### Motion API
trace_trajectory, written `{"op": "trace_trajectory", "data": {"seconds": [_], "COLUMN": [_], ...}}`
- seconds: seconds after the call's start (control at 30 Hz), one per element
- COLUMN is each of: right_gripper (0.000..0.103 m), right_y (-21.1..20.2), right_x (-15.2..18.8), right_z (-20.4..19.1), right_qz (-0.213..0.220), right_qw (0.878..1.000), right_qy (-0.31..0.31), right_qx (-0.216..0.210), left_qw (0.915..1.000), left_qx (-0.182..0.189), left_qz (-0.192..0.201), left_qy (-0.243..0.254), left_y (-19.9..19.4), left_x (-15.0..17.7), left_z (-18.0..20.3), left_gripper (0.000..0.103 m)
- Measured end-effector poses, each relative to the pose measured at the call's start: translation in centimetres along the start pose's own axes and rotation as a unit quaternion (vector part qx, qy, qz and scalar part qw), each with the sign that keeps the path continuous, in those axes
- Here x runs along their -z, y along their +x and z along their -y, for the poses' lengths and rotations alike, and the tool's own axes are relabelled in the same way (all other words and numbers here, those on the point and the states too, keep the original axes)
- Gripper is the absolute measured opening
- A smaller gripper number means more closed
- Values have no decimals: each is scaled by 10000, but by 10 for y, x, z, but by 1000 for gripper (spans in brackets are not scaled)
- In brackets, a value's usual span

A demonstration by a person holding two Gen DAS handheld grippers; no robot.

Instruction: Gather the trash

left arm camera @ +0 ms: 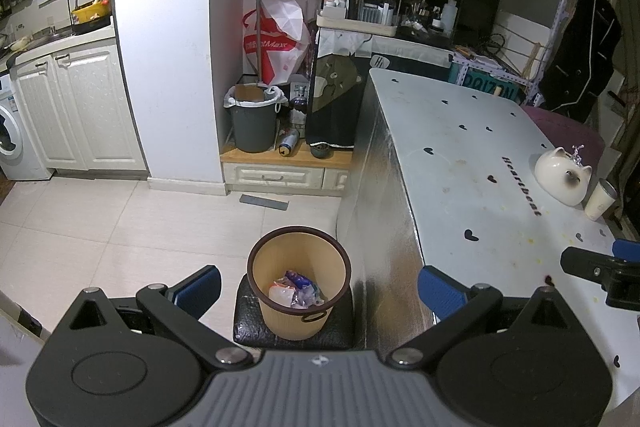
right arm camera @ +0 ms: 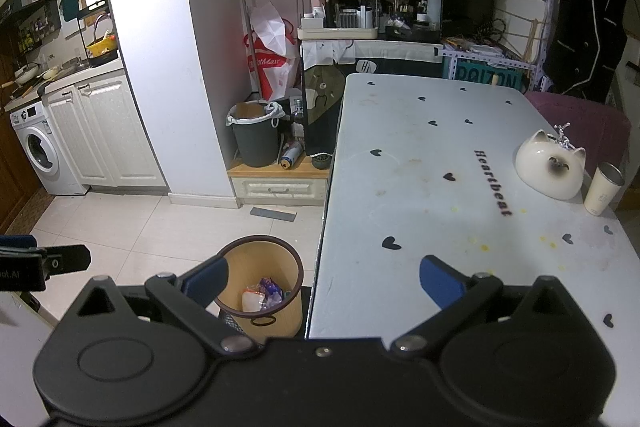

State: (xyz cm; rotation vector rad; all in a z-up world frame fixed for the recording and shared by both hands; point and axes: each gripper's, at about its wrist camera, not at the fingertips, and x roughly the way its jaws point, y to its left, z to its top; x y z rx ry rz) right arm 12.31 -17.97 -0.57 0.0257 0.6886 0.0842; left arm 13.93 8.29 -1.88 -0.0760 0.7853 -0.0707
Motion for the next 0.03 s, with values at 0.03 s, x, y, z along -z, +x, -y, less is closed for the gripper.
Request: {"op": "trace_trajectory", "data": {"seconds": [0.03], "right_gripper": [103], "right_y": [0], "right_x": [-1], "right_z": [1], "right_qz": [2], "right_qw": [10000], "right_qy": [-3], "right_qx": [0], "left_qw": [10000], "left_qx": [1], "left_qz": [-9], "left_qy": [2], "left_y": [0], "left_x": [0], "left_z": [-1], "left_gripper": [103]}}
